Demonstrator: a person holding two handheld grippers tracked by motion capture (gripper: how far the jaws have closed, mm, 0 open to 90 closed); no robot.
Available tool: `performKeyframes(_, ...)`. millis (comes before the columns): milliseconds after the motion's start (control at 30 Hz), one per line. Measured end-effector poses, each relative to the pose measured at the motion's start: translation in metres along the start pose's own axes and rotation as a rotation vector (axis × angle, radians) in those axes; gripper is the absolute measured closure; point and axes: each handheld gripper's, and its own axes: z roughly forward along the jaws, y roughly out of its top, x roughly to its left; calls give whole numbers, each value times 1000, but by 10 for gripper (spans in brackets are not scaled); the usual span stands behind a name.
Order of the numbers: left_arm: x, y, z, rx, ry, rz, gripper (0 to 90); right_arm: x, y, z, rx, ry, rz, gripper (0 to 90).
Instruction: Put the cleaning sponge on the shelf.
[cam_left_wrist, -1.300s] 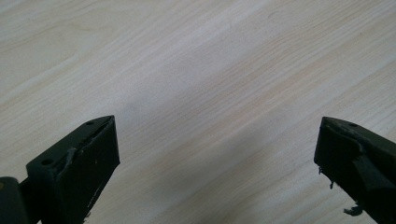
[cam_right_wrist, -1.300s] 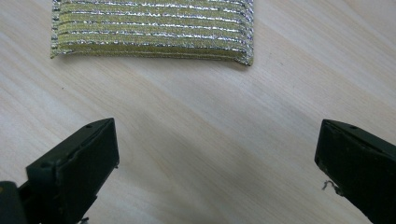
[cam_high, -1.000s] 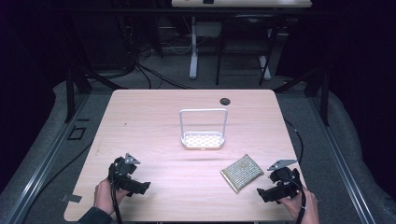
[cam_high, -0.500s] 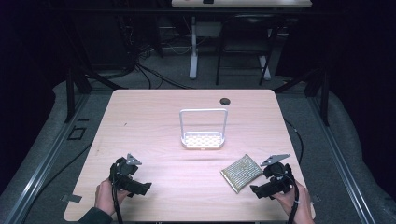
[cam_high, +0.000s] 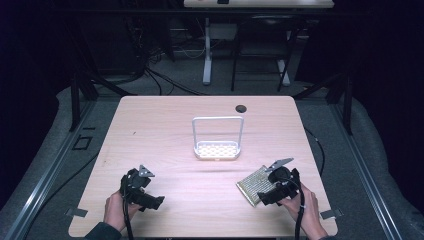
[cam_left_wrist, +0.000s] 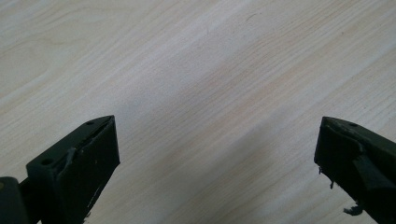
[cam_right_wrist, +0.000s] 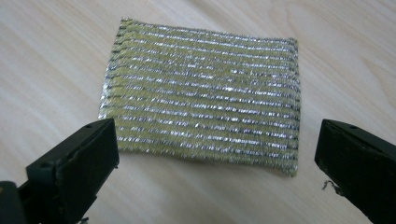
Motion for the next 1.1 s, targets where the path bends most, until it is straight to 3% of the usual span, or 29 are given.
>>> performKeyframes(333, 0, 1, 1, 11, -5, 7, 0, -6, 14, 25, 60, 2, -3, 0)
performKeyframes(433, 0, 0, 2, 12, -5, 5, 0, -10, 14, 29, 67, 12, 19, 0)
performKeyframes(733, 1, 1, 2, 10, -5, -3, 0, -19, 10, 35, 91, 82, 72, 23)
performKeyframes(1100, 0, 0, 3, 17, -2, -4, 1, -16, 9, 32, 92, 63, 88, 134)
